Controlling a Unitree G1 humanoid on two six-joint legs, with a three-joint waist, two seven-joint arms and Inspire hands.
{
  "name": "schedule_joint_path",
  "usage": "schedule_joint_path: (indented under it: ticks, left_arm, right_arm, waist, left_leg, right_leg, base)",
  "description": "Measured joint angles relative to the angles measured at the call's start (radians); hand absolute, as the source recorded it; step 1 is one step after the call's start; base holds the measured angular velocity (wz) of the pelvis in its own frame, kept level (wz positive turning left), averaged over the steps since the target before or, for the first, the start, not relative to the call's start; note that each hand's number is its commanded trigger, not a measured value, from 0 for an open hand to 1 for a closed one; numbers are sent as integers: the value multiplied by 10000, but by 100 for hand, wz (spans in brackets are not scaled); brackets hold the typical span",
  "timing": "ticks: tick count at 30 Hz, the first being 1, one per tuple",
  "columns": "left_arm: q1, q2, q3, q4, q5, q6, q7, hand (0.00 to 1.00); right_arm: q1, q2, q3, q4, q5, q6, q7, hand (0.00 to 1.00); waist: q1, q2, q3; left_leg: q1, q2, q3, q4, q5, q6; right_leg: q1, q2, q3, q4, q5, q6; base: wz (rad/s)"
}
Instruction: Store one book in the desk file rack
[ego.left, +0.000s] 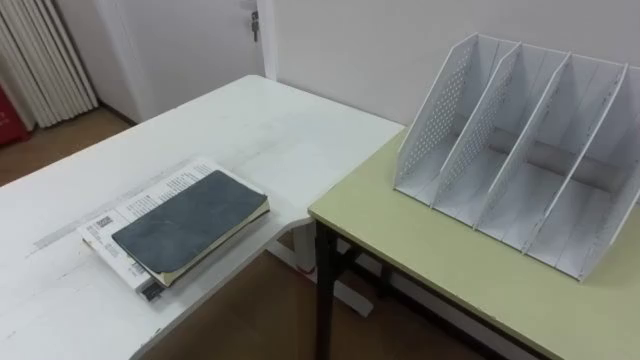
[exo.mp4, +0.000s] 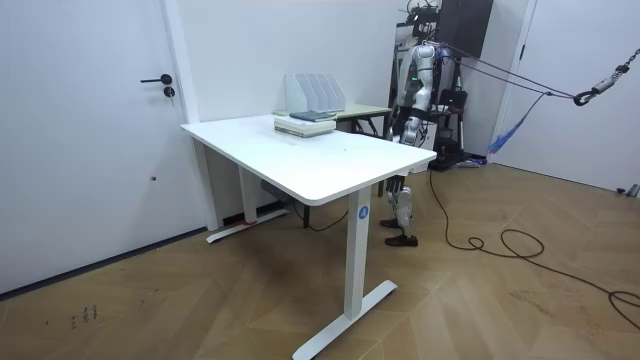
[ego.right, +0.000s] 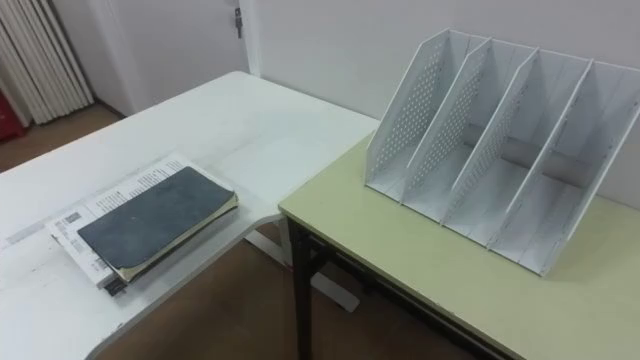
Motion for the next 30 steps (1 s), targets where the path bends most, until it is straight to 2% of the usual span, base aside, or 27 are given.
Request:
schedule_joint_path:
  ticks: [18,22,30]
  left_arm:
    - [-8,48,59,-5,402,-29,5,0]
    - [-54,31,34,-23,485,-63,17,0]
    - [-84,-21,-206,-471,1587,-377,337,0]
  right_arm:
    - [-251,0,89,-82,-156,131,-31,0]
    - [-249,-4,92,-80,-119,28,-187,0]
    - [-186,22,227,-108,-124,-299,-268,0]
  waist:
    - [33,-93,3]
    - [22,-76,6]
    - [-13,-134,4]
  left_leg:
    - [-21,1,-21,-1,-1,0]
    - [-22,6,-23,-8,-1,-1]
    - [-11,-7,-11,12,0,0]
  right_leg:
    - [-15,-3,-20,-10,-1,0]
    - [-23,2,-14,-4,-1,-1]
    - [14,-71,-13,-9,-5,0]
  base:
    - [0]
    - [0]
    - [0]
